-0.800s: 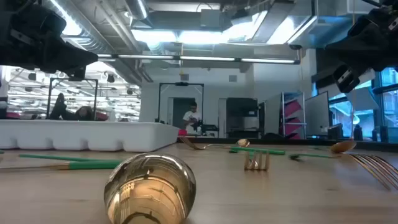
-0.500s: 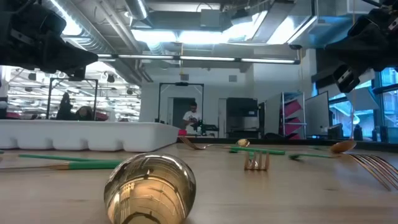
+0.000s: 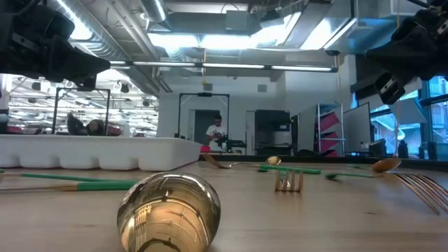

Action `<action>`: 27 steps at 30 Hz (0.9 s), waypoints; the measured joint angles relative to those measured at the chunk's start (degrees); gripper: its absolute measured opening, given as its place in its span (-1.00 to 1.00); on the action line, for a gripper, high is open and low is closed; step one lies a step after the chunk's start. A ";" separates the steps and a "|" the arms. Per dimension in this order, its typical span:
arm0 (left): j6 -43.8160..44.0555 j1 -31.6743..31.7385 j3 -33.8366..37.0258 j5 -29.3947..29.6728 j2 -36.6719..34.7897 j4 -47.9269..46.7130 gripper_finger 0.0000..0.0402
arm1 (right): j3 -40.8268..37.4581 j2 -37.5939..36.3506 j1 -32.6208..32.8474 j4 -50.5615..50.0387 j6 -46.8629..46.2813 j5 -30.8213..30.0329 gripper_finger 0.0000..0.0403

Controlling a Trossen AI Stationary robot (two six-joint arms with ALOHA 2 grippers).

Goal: Sort silverware

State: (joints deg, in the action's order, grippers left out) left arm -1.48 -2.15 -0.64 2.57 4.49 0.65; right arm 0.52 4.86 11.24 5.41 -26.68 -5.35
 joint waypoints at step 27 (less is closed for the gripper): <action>-12.05 0.44 0.00 1.03 0.00 0.17 -0.98 | 0.04 0.00 -0.02 0.94 0.00 -3.01 -0.97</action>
State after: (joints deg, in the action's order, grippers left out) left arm -13.52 -1.72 -0.64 3.60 4.49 0.82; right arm 0.56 4.86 11.22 6.35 -26.68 -8.35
